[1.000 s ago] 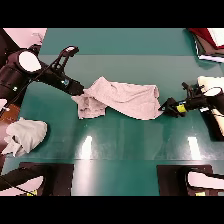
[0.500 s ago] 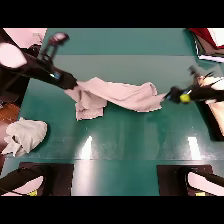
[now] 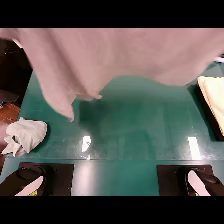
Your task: Fold the shirts.
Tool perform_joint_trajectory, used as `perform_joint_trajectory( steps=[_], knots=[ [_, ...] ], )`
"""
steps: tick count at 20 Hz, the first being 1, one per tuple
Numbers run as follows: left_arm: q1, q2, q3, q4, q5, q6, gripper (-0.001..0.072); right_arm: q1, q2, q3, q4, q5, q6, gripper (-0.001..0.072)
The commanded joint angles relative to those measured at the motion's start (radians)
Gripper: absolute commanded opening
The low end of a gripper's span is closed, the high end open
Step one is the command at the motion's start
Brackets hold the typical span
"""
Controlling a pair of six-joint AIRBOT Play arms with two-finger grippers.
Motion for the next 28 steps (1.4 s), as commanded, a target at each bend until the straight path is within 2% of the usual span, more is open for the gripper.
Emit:
perform_joint_trajectory(
  steps=[1,4,6,8,11,14,18,21,23,26,28],
  knots=[
    [0.001,0.064,0.086,-0.161,0.085,-0.015,0.0022,-0.073,0.100,0.145,-0.069,0.027,0.000,0.0011],
    [0.001,0.079,0.104,-0.271,0.101,-0.042,0.0021,-0.148,0.117,0.205,-0.072,0.126,0.007,0.0011],
    [0.001,0.079,0.104,-0.274,0.095,-0.053,0.0021,-0.185,0.081,0.256,-0.072,0.248,0.043,0.0010],
    [0.001,0.070,0.076,-0.216,0.090,-0.052,0.0021,-0.184,0.003,0.309,-0.071,0.379,0.084,0.0010],
    [0.001,0.021,-0.098,-0.031,0.060,-0.078,0.0021,-0.100,-0.160,0.332,-0.072,0.528,0.151,0.0009],
    [0.001,-0.148,-0.282,0.045,-0.048,-0.097,0.0021,0.035,-0.335,0.249,-0.119,0.592,0.173,0.0010],
    [0.001,-0.508,-0.374,0.035,-0.111,-0.093,0.0021,0.139,-0.589,0.067,-0.135,0.583,0.179,0.0010],
    [0.001,-0.727,-0.373,0.033,-0.063,-0.053,0.0022,0.160,-0.727,-0.013,-0.140,0.460,0.178,0.0010],
    [0.001,-0.795,-0.373,0.048,-0.018,-0.051,0.0022,0.160,-0.797,-0.011,-0.140,0.383,0.178,0.0010],
    [0.002,-0.808,-0.356,0.124,0.067,-0.052,0.0022,0.159,-0.870,0.056,-0.141,0.283,0.178,0.0011],
    [0.014,-0.808,-0.312,0.156,0.074,-0.053,0.0025,0.159,-0.901,0.122,-0.140,0.212,0.178,0.0012]
  ],
)
